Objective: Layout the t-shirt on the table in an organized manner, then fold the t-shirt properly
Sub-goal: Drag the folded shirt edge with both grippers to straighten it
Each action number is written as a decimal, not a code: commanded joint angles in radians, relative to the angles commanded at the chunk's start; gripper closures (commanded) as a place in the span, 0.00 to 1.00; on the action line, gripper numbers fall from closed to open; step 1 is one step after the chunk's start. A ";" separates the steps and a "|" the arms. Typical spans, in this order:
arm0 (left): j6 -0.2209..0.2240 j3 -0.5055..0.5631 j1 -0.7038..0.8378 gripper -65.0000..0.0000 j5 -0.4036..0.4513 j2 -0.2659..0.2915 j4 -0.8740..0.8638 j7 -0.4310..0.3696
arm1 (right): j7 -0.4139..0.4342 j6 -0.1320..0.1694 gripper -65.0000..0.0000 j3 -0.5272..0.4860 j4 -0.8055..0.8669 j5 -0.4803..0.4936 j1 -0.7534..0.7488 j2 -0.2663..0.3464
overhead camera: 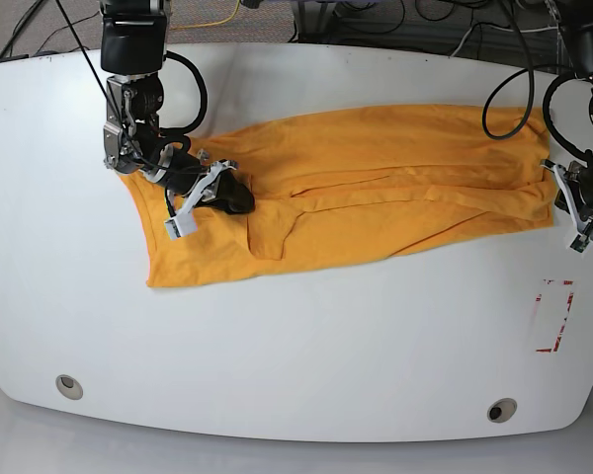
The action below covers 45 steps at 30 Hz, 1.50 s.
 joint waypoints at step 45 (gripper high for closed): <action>0.000 -0.087 -0.210 0.46 0.164 0.219 -0.273 -0.078 | 0.000 0.000 0.86 0.000 0.003 0.000 0.000 -0.002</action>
